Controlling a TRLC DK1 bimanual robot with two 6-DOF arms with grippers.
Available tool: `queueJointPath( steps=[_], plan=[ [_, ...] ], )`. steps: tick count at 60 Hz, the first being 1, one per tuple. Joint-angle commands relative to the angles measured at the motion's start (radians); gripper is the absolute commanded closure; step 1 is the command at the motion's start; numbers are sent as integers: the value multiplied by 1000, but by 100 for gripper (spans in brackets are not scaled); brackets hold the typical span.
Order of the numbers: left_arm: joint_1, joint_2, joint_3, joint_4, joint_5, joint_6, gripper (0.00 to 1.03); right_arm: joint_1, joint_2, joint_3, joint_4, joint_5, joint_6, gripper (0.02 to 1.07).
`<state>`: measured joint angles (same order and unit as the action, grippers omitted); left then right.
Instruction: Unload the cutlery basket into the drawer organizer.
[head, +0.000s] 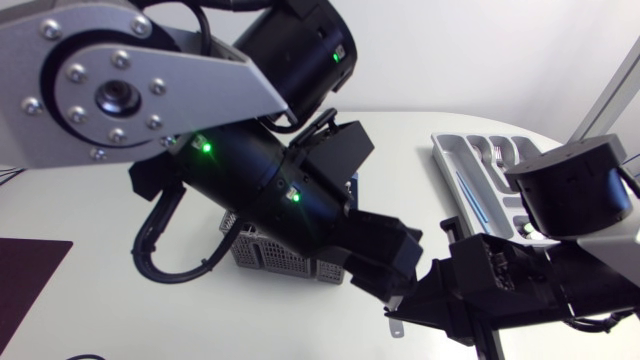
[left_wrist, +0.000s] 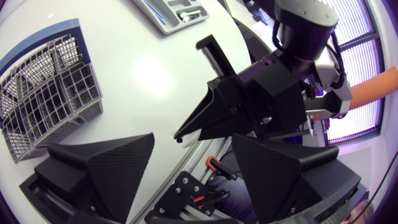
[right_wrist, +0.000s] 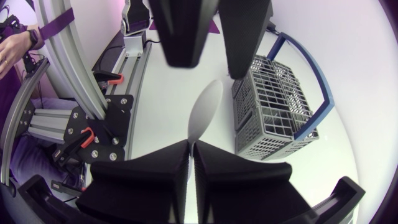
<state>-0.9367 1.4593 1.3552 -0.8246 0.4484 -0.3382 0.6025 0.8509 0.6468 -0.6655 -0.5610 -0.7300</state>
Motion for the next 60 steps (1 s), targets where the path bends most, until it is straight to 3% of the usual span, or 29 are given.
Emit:
queueJointPath(
  steps=[1,12,20,37,50,60],
  plan=[
    [24,4,42,-16,9,-48,4,-17,10,-22,-8,3,4,102],
    [55,27,62,-61,-45,-97,4,-96,-4,-16,-16,10,-22,102],
    [76,36,62,-73,-163,-114,4,-170,4,-18,-16,35,-63,102],
    [125,50,74,-137,-277,-167,5,-366,7,-12,-16,78,-201,102],
    [124,22,25,-160,-419,-167,5,-566,23,-16,4,122,-361,102],
    [153,9,-5,-162,-441,-162,5,-718,62,-12,38,125,-486,102]
  ],
)
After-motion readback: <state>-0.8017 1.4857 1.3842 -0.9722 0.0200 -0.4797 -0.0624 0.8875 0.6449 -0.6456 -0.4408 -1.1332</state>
